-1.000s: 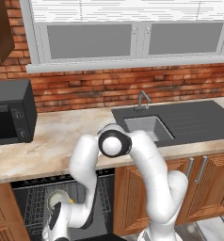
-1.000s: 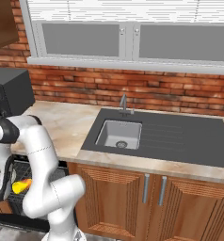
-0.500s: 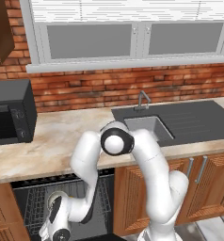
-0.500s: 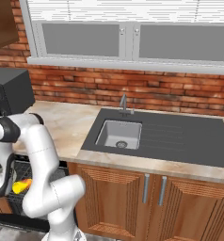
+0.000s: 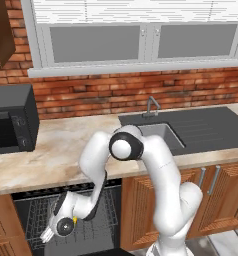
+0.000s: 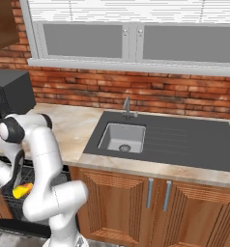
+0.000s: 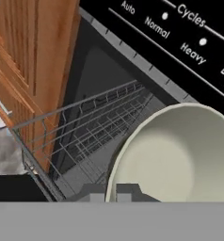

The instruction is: Pick up the cup and bowl from the counter, place them in the dishwasher, and close the dishwasher door.

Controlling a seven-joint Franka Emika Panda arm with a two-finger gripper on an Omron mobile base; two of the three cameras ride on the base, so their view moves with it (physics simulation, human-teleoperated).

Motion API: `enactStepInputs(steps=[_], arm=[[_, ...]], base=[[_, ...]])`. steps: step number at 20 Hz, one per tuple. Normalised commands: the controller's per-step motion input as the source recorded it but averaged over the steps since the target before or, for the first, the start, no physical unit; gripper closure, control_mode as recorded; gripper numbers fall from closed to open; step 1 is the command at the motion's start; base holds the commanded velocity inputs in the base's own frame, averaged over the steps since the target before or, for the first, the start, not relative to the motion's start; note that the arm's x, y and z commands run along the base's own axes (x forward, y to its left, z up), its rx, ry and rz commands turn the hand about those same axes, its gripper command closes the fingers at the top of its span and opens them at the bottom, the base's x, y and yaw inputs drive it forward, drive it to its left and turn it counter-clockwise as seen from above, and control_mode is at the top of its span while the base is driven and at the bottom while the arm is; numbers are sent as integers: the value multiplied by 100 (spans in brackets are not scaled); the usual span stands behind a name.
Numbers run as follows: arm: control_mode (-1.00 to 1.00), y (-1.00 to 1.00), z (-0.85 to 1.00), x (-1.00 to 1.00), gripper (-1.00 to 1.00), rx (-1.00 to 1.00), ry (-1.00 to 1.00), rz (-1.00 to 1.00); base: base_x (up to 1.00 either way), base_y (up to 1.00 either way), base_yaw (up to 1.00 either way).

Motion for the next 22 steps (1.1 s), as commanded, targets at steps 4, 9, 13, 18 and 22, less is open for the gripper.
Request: enactStepInputs(steps=[4, 9, 13, 18, 22], arm=[[-100, 42, -1, 22, 100, -10, 6, 0], [-100, 48, -28, -2, 100, -24, -1, 2], [-100, 15, -16, 0, 100, -33, -7, 0], [-100, 0, -10, 0, 100, -24, -10, 0], [-100, 0, -36, 3, 100, -3, -2, 0]], base=[[0, 0, 0], [0, 0, 0], [0, 0, 0], [0, 0, 0], [0, 0, 0]])
